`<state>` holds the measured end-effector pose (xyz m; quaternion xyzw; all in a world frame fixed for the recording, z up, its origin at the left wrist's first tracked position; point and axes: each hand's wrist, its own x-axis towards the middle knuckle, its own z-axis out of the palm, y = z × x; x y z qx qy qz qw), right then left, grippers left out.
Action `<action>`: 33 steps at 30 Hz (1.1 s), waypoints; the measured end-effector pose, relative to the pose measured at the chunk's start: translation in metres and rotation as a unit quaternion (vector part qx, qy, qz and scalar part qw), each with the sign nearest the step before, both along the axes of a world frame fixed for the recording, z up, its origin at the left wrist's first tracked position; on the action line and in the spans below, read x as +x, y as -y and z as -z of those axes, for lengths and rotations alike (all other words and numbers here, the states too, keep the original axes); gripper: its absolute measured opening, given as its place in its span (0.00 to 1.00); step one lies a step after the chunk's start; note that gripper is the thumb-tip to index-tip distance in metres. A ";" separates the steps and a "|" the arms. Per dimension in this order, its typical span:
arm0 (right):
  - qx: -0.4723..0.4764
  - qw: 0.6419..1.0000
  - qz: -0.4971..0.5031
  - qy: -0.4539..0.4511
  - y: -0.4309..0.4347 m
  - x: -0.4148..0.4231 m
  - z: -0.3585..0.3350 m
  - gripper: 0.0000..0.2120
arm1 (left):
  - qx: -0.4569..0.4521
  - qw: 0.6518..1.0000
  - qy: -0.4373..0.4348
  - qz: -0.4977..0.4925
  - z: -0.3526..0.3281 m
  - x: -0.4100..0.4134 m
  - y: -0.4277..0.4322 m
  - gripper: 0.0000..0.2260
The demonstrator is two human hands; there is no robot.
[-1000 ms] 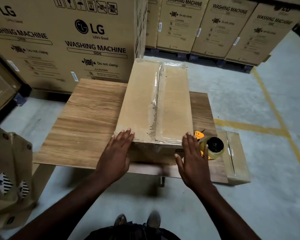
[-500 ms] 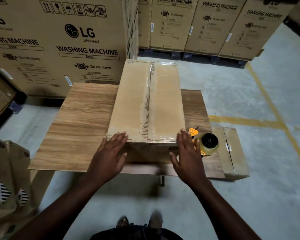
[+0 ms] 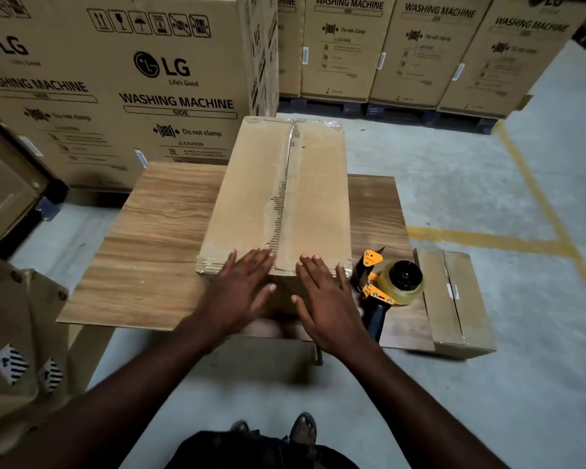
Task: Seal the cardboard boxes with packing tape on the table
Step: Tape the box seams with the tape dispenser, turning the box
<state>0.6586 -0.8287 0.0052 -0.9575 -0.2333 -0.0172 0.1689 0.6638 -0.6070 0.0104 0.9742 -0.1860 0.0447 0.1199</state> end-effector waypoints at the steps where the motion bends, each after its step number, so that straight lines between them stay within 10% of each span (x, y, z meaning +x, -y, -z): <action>1: 0.004 1.000 0.010 0.000 0.002 0.000 0.000 0.31 | 0.003 1.000 0.000 -0.013 -0.001 0.002 -0.005 0.29; 13: -0.039 0.992 -0.038 -0.113 -0.032 0.065 -0.025 0.46 | 0.001 0.994 -0.104 0.032 -0.014 0.046 0.008 0.35; 33: -0.024 0.988 0.006 -0.154 -0.062 0.268 -0.032 0.35 | 0.037 0.990 -0.135 0.015 -0.019 0.241 0.006 0.29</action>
